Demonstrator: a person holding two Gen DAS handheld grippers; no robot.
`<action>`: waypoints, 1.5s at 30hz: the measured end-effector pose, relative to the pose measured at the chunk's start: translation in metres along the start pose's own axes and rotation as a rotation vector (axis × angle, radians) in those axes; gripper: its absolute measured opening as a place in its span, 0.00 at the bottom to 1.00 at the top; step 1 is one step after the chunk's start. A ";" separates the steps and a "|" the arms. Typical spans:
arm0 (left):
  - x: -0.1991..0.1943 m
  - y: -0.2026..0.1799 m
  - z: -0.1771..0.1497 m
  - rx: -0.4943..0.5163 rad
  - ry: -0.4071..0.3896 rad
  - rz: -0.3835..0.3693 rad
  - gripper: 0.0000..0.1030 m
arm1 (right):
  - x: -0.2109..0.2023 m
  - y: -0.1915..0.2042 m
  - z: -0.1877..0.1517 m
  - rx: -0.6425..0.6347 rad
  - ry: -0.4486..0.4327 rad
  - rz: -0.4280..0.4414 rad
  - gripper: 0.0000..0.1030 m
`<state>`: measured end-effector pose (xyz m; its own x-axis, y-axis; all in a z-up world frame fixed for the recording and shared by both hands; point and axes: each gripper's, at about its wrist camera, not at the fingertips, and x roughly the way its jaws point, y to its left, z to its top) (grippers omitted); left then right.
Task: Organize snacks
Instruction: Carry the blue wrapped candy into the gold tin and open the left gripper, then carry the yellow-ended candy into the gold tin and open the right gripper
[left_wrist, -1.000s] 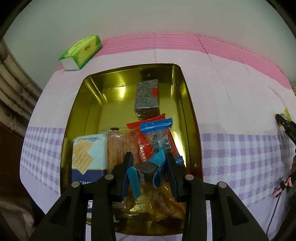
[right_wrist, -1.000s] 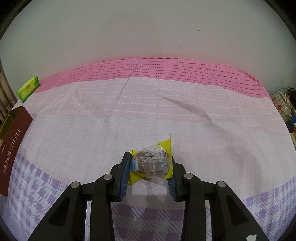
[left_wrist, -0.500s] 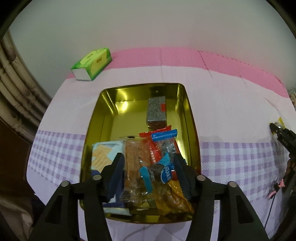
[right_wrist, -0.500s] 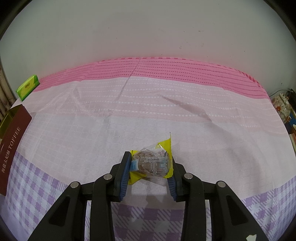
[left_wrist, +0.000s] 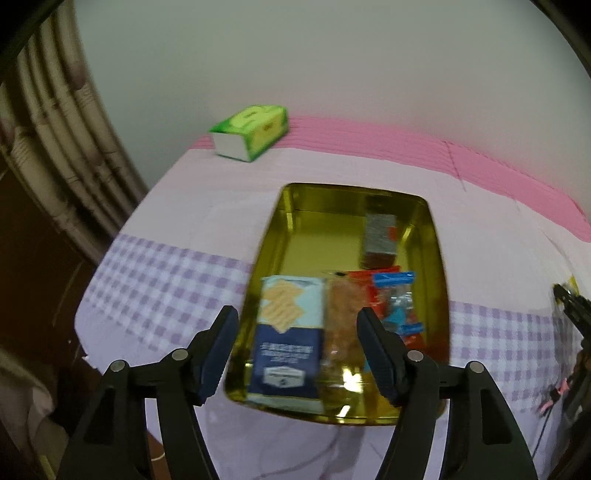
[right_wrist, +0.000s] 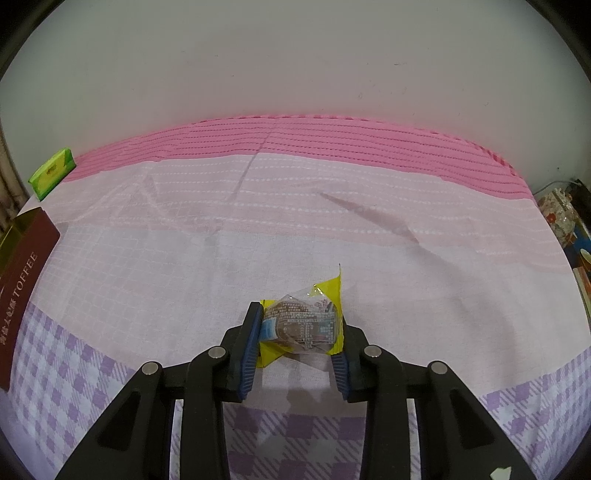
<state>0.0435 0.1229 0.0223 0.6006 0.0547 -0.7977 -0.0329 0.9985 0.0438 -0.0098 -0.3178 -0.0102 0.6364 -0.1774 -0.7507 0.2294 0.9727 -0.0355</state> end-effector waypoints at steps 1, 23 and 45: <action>-0.001 0.003 -0.001 -0.004 -0.005 0.017 0.66 | 0.000 0.001 0.001 0.001 0.001 -0.002 0.30; -0.004 0.044 -0.028 -0.099 -0.026 0.089 0.68 | -0.063 0.036 0.015 -0.039 -0.072 0.050 0.28; -0.009 0.074 -0.042 -0.170 -0.009 0.092 0.70 | -0.105 0.219 0.018 -0.321 -0.074 0.353 0.28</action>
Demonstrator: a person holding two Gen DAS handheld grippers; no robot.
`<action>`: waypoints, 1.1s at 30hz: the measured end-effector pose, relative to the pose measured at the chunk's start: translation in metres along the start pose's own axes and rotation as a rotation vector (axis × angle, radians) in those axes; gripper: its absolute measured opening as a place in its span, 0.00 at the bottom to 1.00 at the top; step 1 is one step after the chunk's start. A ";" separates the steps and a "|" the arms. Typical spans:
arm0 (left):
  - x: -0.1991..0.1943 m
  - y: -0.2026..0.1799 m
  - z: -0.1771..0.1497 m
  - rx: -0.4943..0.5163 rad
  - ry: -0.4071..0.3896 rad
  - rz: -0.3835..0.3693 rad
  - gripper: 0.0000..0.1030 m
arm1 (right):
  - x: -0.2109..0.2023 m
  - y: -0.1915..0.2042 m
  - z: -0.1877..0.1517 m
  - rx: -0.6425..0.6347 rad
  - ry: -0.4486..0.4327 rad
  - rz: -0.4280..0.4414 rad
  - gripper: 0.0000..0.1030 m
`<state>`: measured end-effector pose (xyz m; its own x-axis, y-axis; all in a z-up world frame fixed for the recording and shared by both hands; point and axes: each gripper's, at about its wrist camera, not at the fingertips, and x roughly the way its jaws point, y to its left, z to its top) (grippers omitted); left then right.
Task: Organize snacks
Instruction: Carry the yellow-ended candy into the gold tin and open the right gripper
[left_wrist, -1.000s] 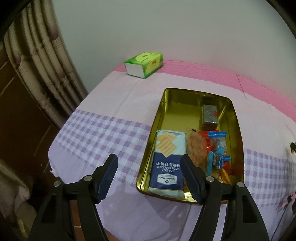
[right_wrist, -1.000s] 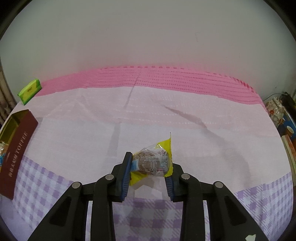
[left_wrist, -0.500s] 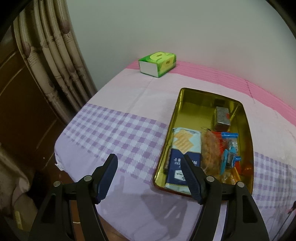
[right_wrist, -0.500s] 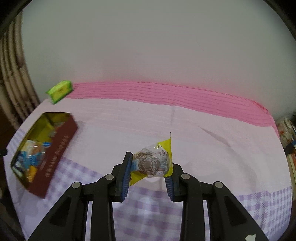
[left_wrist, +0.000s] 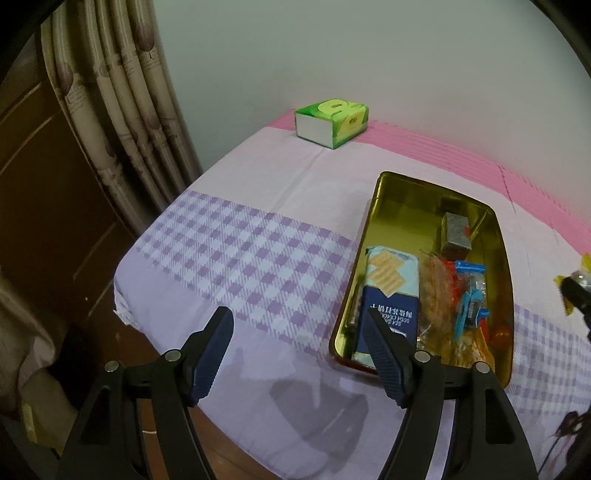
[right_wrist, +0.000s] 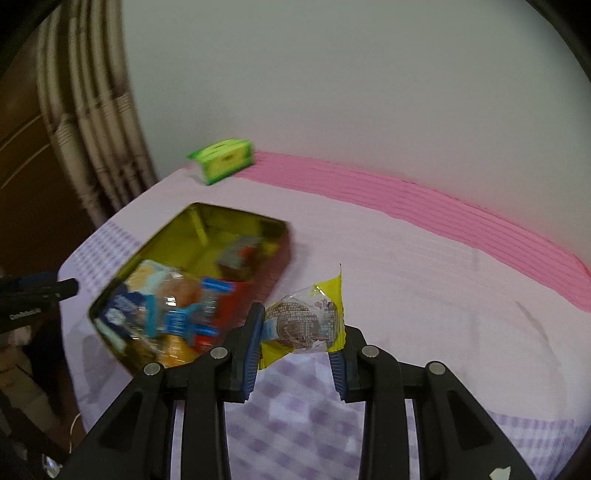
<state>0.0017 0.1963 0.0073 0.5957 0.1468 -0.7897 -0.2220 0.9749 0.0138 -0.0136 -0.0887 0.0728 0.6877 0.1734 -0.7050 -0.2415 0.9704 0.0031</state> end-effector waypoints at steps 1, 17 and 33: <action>0.000 0.001 0.000 -0.002 0.001 0.001 0.71 | 0.004 0.010 0.002 -0.014 0.003 0.016 0.28; 0.004 0.016 -0.008 -0.050 0.037 0.029 0.71 | 0.049 0.090 0.018 -0.101 0.041 0.119 0.29; 0.011 0.017 -0.010 -0.053 0.055 0.034 0.71 | 0.095 0.090 0.033 -0.070 0.086 0.044 0.29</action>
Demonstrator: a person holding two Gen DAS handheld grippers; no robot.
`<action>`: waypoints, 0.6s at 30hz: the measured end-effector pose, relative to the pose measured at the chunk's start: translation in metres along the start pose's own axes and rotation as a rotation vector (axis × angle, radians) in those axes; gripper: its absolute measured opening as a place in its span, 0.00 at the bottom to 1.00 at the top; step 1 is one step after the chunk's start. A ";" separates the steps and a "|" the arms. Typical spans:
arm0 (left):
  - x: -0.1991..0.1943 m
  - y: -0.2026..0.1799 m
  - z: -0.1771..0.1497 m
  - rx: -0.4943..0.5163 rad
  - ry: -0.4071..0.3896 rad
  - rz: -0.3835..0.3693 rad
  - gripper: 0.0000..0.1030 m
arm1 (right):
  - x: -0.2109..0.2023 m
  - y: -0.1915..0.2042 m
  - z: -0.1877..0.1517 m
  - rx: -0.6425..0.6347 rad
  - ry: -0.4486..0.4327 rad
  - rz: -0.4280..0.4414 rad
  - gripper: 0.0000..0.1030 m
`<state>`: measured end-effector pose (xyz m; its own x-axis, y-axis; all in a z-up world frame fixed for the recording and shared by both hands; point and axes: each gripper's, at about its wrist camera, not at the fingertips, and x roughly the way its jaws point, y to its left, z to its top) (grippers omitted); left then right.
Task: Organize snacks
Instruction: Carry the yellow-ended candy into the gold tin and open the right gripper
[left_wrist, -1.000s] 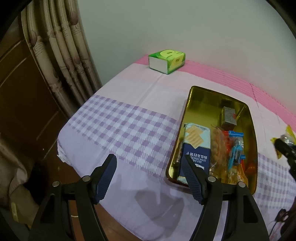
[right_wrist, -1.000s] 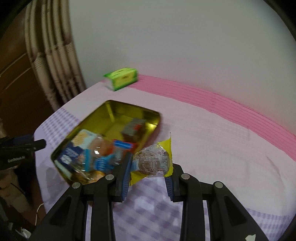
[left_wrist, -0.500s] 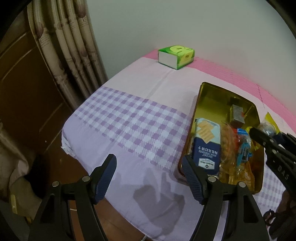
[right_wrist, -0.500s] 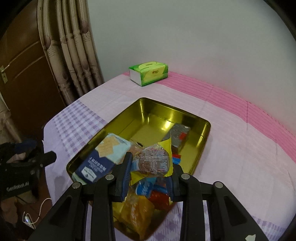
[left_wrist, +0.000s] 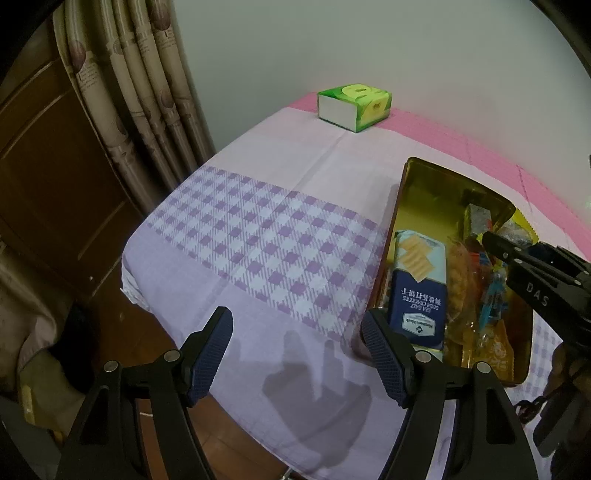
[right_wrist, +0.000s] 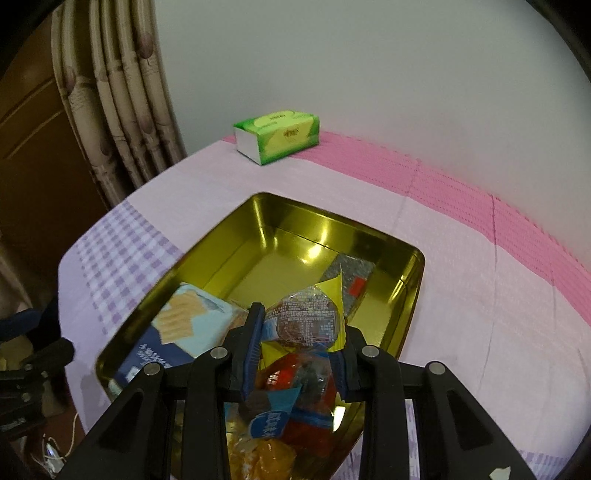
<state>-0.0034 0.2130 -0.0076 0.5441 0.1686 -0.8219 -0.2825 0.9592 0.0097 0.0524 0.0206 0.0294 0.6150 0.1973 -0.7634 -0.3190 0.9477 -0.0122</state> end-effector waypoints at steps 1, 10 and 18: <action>0.000 0.000 0.000 -0.001 0.001 -0.001 0.71 | 0.003 -0.001 0.000 0.003 0.008 -0.002 0.29; 0.001 -0.001 0.000 0.003 0.003 0.005 0.71 | 0.021 -0.002 -0.006 0.009 0.065 -0.023 0.29; 0.002 -0.001 0.000 0.002 0.004 0.007 0.71 | 0.026 -0.005 -0.010 0.041 0.088 -0.018 0.31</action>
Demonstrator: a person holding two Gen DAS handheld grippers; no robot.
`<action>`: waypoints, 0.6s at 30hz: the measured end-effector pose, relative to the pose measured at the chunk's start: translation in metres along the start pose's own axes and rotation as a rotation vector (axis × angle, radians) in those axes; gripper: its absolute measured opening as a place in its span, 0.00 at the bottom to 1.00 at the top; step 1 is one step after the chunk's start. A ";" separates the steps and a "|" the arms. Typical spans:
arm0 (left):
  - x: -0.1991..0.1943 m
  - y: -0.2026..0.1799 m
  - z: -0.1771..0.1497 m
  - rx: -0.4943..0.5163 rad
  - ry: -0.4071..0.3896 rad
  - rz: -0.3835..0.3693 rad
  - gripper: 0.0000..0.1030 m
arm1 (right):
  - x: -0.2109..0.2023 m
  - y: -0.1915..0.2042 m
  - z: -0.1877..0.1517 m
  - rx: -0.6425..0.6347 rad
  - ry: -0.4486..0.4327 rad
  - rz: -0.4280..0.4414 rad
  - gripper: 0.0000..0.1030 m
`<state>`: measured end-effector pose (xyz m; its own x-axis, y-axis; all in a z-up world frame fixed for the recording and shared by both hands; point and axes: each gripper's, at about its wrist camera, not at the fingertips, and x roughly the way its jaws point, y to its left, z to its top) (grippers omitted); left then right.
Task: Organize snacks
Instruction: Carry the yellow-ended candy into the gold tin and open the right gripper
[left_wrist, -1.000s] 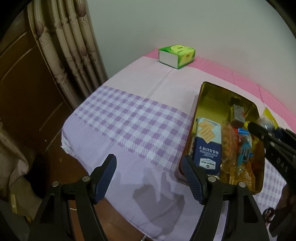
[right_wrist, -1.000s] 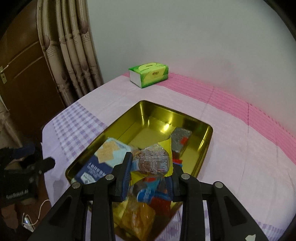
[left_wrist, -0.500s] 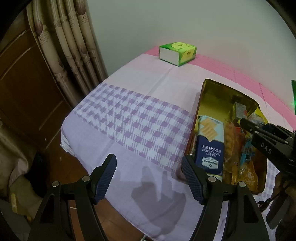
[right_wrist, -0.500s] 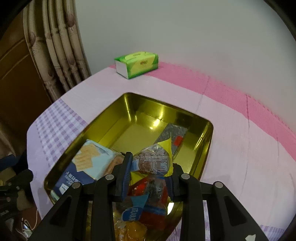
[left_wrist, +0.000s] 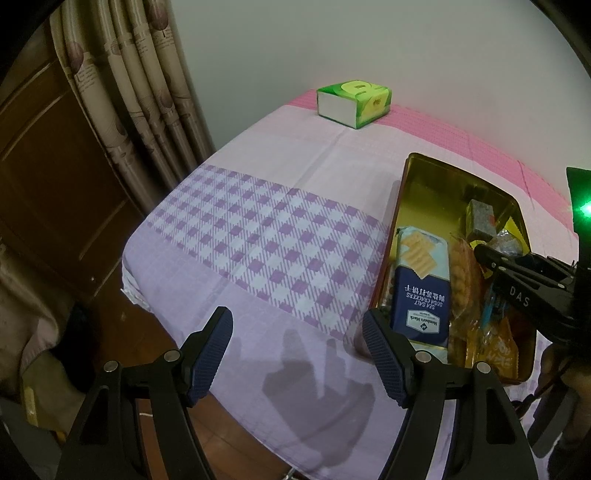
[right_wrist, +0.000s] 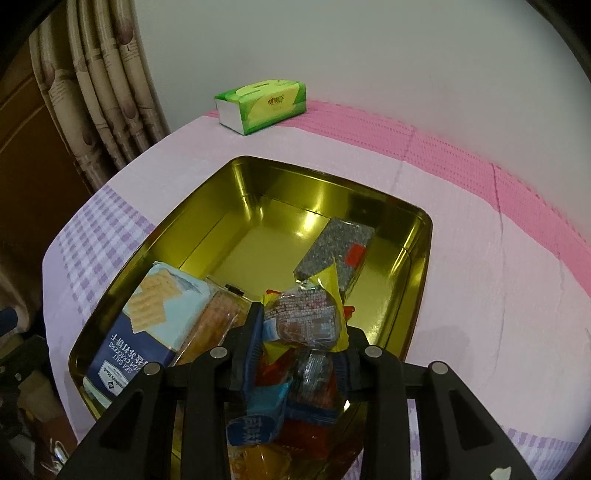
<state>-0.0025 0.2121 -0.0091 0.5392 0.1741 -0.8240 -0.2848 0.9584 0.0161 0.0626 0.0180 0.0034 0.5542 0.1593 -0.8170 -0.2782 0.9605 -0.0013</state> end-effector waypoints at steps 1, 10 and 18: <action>0.000 0.000 0.000 0.001 0.000 0.000 0.71 | 0.000 0.000 0.000 -0.002 0.000 -0.002 0.31; 0.003 -0.001 -0.002 0.017 0.007 -0.002 0.71 | -0.011 -0.003 0.002 0.006 -0.026 -0.022 0.50; 0.003 -0.001 -0.002 0.027 0.001 0.000 0.71 | -0.046 -0.002 0.009 0.008 -0.103 -0.038 0.71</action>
<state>-0.0024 0.2109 -0.0128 0.5385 0.1741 -0.8244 -0.2635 0.9641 0.0314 0.0446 0.0112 0.0462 0.6420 0.1453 -0.7528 -0.2492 0.9681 -0.0257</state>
